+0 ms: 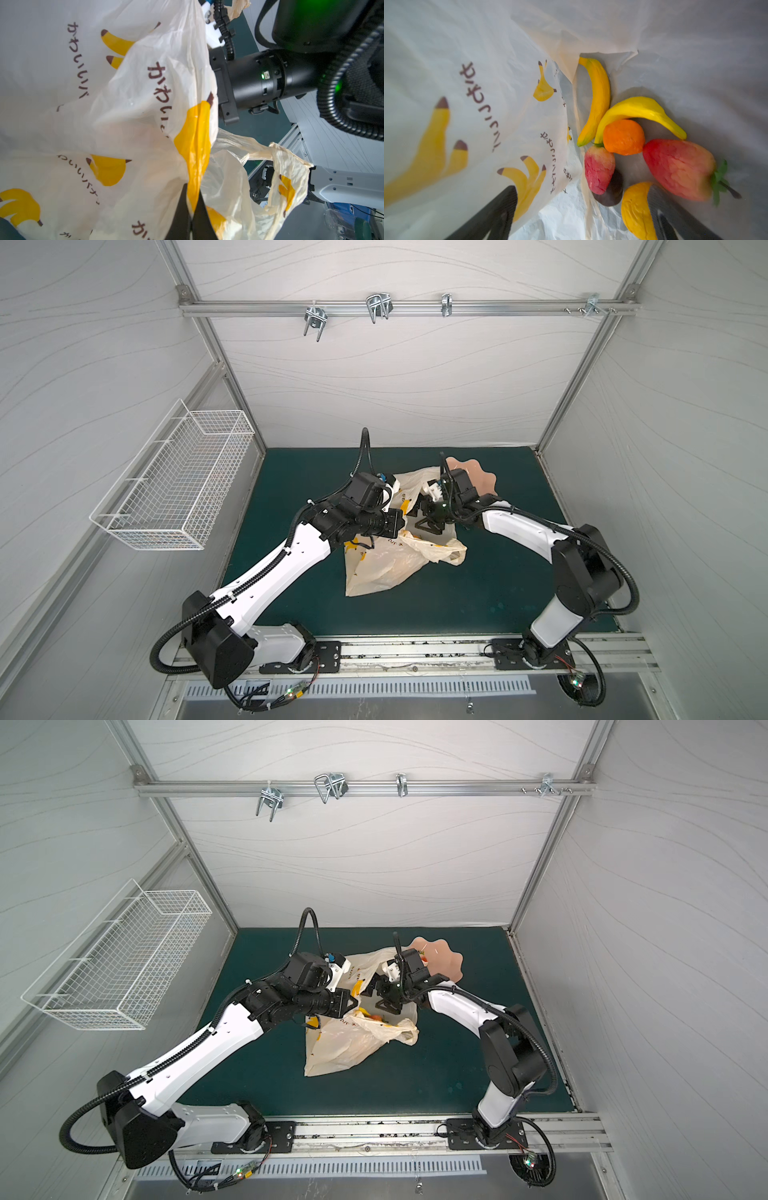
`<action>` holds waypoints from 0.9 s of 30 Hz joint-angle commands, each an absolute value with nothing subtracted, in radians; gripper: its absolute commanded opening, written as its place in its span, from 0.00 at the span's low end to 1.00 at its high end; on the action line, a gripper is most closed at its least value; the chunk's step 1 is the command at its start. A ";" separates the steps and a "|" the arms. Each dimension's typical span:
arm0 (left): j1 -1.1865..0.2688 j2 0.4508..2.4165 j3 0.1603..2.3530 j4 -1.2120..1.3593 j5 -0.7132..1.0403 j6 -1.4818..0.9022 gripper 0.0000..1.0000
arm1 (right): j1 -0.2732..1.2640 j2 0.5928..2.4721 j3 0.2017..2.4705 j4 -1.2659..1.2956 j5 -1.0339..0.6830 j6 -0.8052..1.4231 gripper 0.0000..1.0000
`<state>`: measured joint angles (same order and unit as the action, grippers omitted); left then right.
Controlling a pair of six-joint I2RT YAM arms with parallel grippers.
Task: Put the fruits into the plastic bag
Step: 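Withdraw the right gripper up out of the bag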
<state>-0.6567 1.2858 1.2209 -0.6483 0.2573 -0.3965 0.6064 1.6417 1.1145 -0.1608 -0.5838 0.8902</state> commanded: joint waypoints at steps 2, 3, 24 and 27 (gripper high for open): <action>-0.660 1.305 1.275 -0.654 0.236 -0.395 0.00 | 0.607 1.545 1.049 -0.181 -0.590 0.888 0.99; -0.660 1.308 1.278 -0.654 0.236 -0.394 0.00 | 0.607 1.531 1.031 -0.181 -0.591 0.892 0.99; -0.661 1.304 1.274 -0.647 0.250 -0.395 0.00 | 0.584 1.341 0.892 -0.251 -0.565 0.892 0.99; -0.660 1.298 1.272 -0.651 0.244 -0.396 0.00 | 0.569 1.328 0.899 -0.274 -0.565 0.879 0.99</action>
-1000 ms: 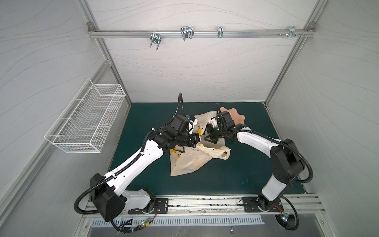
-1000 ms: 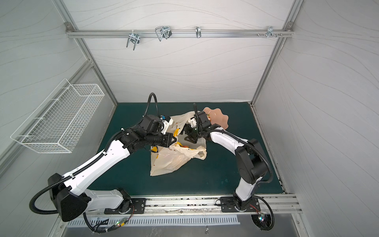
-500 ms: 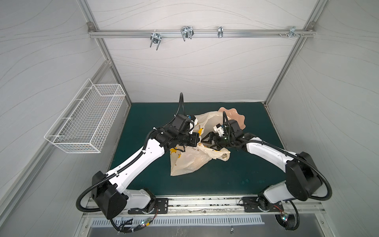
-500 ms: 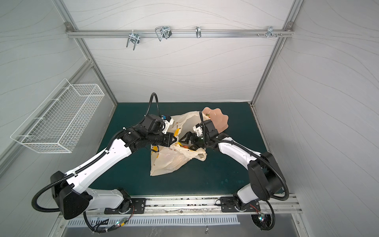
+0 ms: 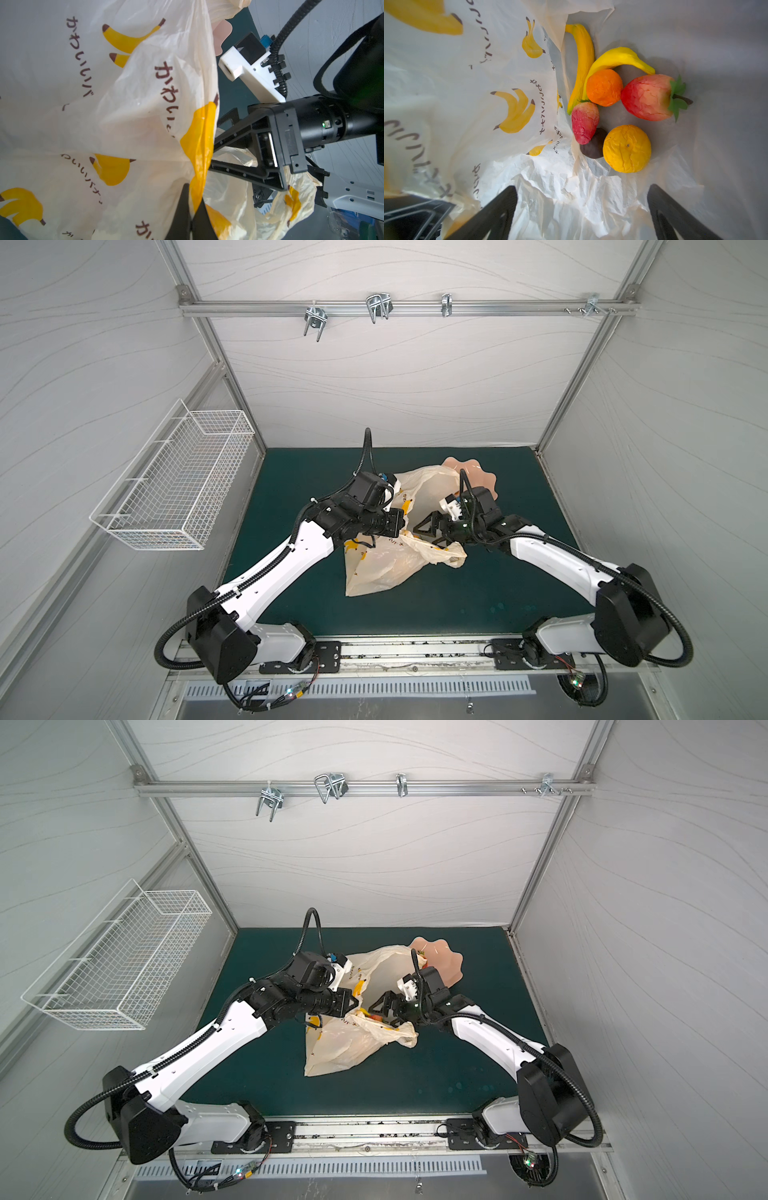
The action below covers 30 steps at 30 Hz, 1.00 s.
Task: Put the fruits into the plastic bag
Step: 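Withdraw the right gripper up out of the bag, then move the right gripper over the bowl toward the last strawberry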
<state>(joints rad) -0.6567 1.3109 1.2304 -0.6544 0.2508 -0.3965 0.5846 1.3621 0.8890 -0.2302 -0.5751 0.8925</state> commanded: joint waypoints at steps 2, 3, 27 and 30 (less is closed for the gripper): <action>-0.660 1.295 1.269 -0.652 0.240 -0.397 0.00 | 0.555 1.317 0.902 -0.294 -0.565 0.866 0.99; -0.661 1.290 1.268 -0.652 0.240 -0.400 0.00 | 0.543 1.310 0.905 -0.309 -0.566 0.858 0.99; -0.661 1.258 1.246 -0.667 0.228 -0.399 0.00 | 0.162 1.187 0.991 -0.649 -0.573 0.603 0.98; -0.660 1.253 1.247 -0.667 0.227 -0.400 0.00 | 0.153 1.204 1.031 -0.696 -0.521 0.554 0.96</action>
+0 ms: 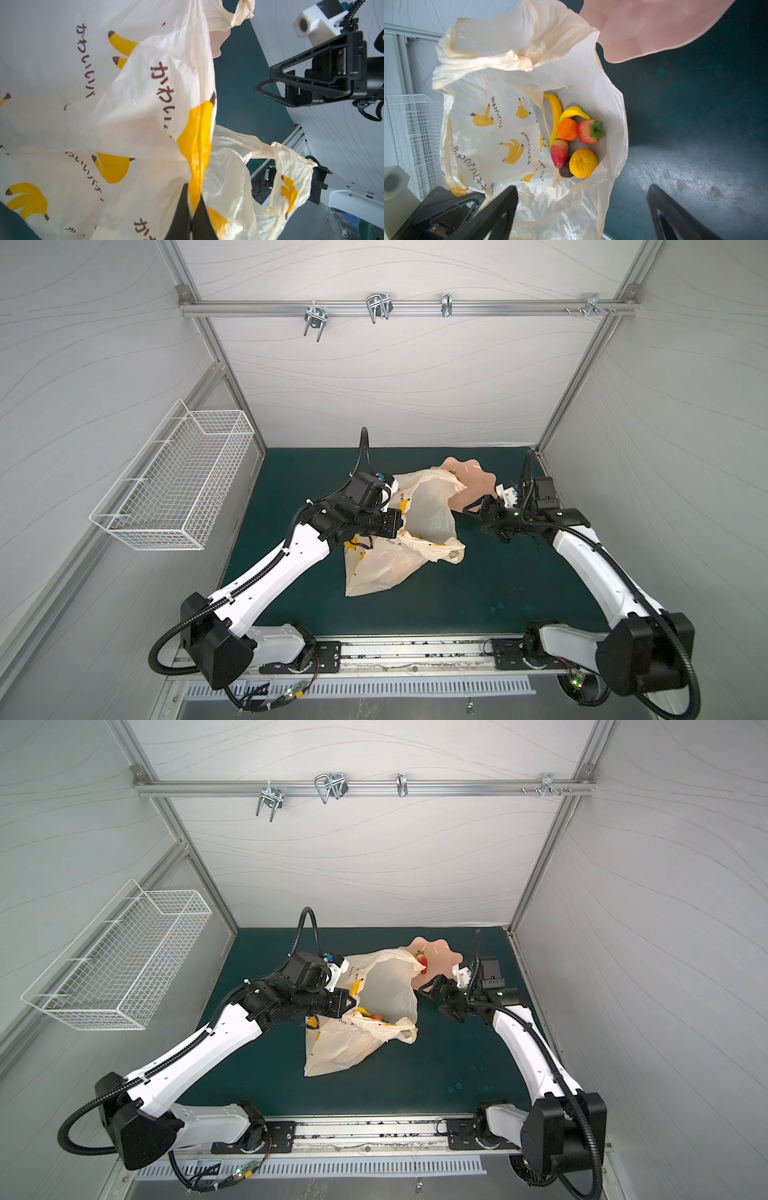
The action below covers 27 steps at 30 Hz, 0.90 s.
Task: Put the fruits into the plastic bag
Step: 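Move the right gripper over the bowl toward the last strawberry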
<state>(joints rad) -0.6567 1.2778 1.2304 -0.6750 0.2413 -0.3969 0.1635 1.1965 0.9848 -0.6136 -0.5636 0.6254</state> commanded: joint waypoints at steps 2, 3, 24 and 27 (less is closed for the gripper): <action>-0.660 1.251 1.244 -0.665 0.226 -0.400 0.00 | 0.151 1.220 1.060 -0.724 -0.482 0.521 0.93; -0.660 1.249 1.243 -0.665 0.227 -0.402 0.00 | 0.150 1.231 1.077 -0.737 -0.453 0.505 0.92; -0.660 1.249 1.231 -0.654 0.235 -0.407 0.00 | 0.139 1.568 1.393 -0.781 -0.158 0.296 0.82; -0.660 1.245 1.232 -0.657 0.234 -0.407 0.00 | 0.138 1.633 1.443 -0.766 -0.173 0.308 0.81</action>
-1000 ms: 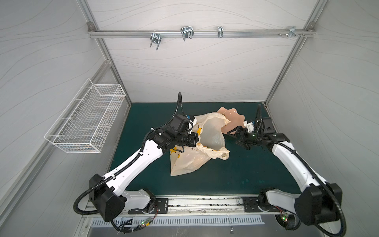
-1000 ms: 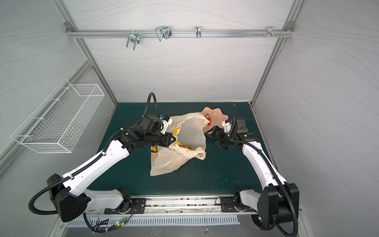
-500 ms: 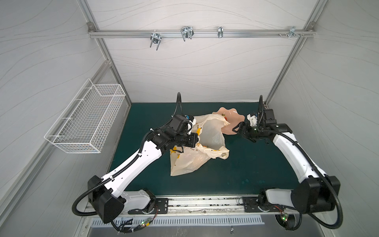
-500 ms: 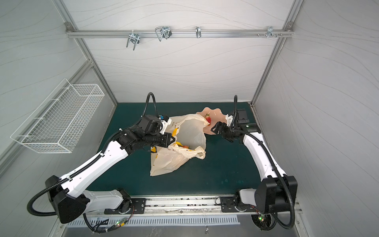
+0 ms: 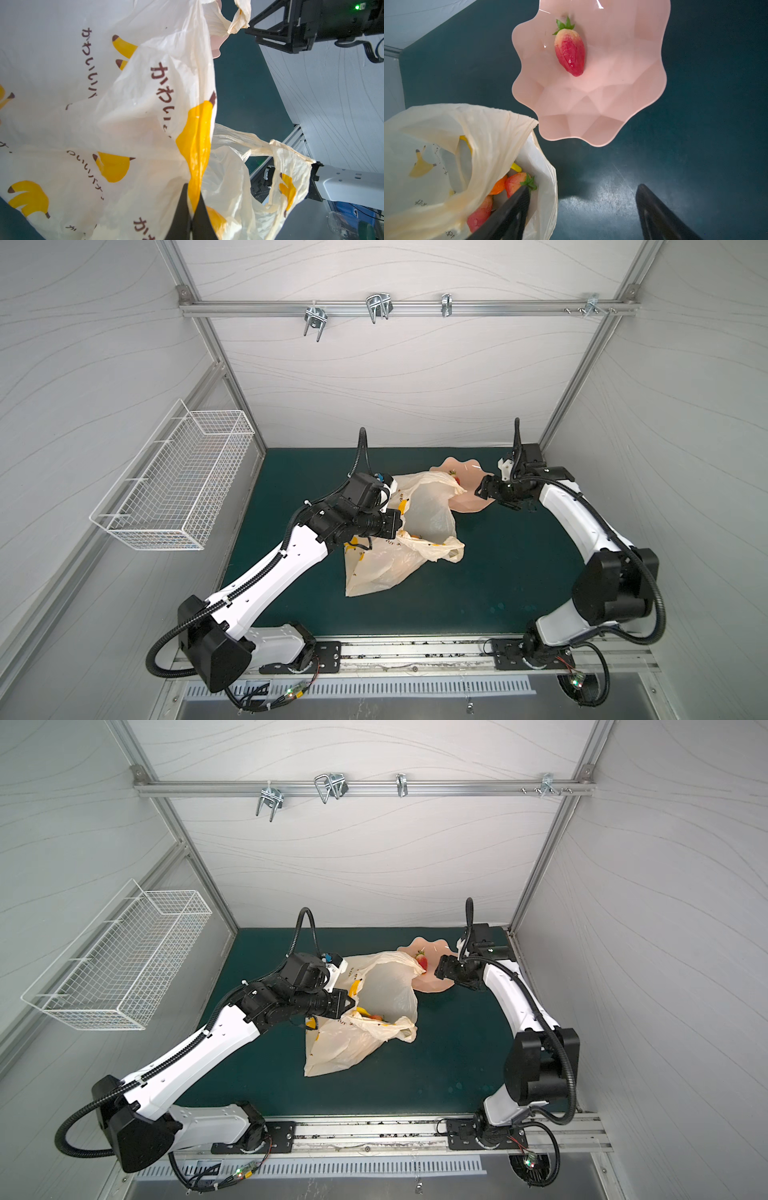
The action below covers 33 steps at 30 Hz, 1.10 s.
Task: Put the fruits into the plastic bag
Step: 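Move the right gripper over the bowl toward the last strawberry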
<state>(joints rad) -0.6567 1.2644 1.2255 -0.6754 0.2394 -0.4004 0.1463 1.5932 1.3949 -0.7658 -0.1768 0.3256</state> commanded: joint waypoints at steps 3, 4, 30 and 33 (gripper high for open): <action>-0.660 1.241 1.233 -0.661 0.231 -0.408 0.00 | 0.139 1.712 1.502 -0.770 -0.191 0.311 0.79; -0.661 1.241 1.233 -0.663 0.230 -0.410 0.00 | 0.139 1.735 1.529 -0.776 -0.193 0.311 0.78; -0.660 1.234 1.243 -0.676 0.219 -0.449 0.00 | 0.177 2.229 1.942 -0.825 -0.200 0.309 0.70; -0.661 1.232 1.241 -0.679 0.219 -0.452 0.00 | 0.191 2.276 1.999 -0.842 -0.195 0.309 0.70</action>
